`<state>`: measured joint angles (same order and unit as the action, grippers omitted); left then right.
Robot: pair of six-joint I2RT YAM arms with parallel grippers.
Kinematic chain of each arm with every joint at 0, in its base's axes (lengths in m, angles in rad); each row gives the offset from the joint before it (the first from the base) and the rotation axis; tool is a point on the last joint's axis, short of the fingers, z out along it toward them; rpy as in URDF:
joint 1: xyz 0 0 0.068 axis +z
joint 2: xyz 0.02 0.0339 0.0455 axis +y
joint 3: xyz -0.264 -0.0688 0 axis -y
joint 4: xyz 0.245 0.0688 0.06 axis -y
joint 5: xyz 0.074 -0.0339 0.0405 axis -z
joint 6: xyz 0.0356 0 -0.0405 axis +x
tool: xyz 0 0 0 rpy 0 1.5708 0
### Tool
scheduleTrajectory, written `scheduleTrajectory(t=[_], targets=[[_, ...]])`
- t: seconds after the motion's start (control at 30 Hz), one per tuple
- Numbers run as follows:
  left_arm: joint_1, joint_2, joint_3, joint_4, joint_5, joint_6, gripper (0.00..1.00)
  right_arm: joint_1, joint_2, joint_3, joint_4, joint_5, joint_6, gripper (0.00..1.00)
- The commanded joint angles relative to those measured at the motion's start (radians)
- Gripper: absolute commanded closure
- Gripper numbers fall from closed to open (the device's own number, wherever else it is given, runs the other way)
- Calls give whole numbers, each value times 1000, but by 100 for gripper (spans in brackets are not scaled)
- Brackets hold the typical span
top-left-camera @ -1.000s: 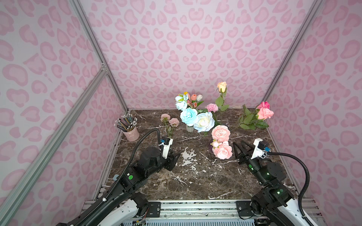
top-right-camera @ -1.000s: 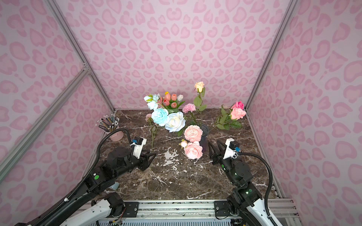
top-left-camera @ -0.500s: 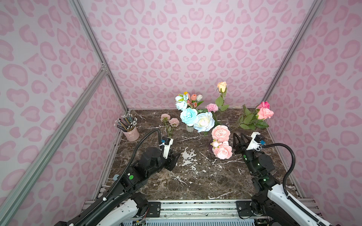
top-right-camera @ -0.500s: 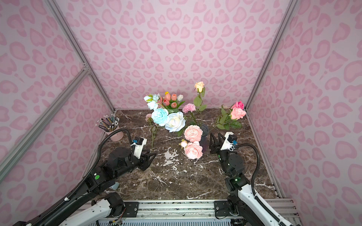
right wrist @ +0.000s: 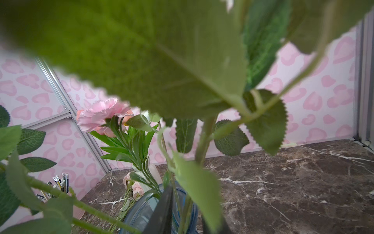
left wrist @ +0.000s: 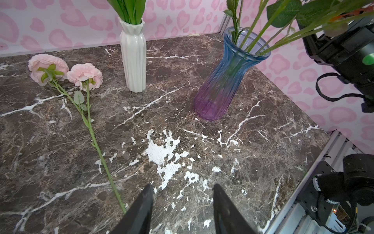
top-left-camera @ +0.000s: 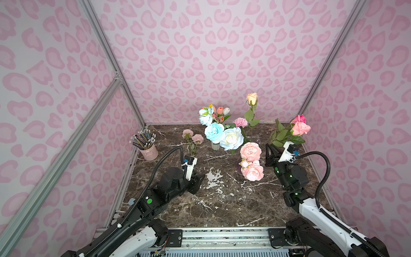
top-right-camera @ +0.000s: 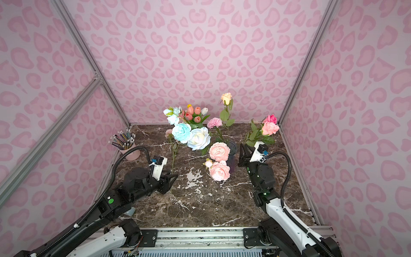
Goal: Pick out pink flowers from the vase
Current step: Pick up the flower from the vase.
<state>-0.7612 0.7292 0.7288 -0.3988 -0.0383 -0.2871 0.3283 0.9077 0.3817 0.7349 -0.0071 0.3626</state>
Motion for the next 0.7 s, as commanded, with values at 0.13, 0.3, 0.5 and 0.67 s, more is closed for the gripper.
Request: scheduleTrajectory(t=[0.13,0.3,0.5,0.67], targets=[[-3,-1,13,11,-4,11,49,-14,39,29,21,-54,-15,87],[-3,-4,34,11,79,54,49,-11,-8,62,-47,-80,-83,100],[-3,6,75,9,171,69,46,-12,-125,109,-206,-117,-220,100],[-2,7,89,30,216,80,46,-12,-219,189,-328,-145,-316,100]])
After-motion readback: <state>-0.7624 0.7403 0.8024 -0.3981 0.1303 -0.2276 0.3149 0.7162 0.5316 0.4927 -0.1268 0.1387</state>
